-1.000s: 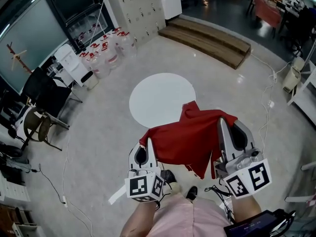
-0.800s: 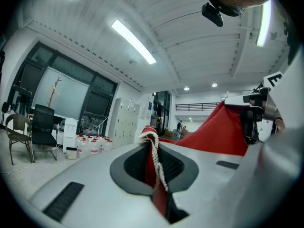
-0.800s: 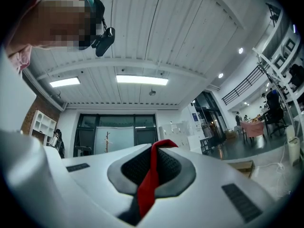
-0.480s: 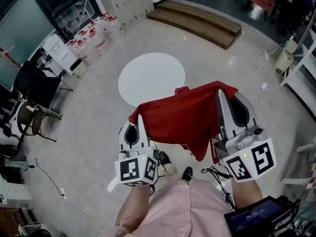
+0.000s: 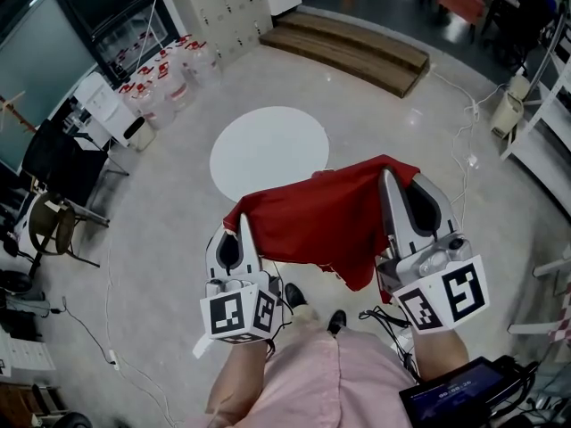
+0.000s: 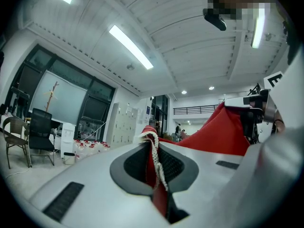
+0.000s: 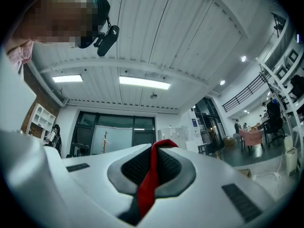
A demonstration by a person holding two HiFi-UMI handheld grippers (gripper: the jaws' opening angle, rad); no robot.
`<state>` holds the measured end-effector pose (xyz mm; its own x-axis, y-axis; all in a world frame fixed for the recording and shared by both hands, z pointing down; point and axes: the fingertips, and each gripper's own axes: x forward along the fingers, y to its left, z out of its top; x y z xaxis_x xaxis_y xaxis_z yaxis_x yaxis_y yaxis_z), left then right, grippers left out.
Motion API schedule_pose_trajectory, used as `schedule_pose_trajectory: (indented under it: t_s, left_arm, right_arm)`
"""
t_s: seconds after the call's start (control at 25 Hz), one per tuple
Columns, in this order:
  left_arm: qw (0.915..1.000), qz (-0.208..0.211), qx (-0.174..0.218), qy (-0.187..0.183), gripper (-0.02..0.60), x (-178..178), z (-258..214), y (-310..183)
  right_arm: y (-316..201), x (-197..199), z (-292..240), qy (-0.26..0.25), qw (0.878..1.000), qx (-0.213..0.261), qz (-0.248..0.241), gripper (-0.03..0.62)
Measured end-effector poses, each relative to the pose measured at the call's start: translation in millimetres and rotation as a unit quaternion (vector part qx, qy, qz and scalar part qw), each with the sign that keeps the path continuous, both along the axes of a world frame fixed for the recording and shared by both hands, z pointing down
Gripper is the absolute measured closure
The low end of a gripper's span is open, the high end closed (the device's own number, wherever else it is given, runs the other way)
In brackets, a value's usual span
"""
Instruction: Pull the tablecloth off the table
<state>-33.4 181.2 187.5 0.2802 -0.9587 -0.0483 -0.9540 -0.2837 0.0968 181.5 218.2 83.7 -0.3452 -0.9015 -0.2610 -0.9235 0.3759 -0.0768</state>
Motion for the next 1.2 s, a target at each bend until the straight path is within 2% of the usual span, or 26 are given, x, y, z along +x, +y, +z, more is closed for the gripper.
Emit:
schedule_pose_trajectory:
  t_s: [1.2]
  left_arm:
    - [0.9998,-0.014,0.011,0.006,0.55,-15,-20,7]
  right_arm:
    - [0,-4,9,0.007,1.0,-0.007,0.006,0.568]
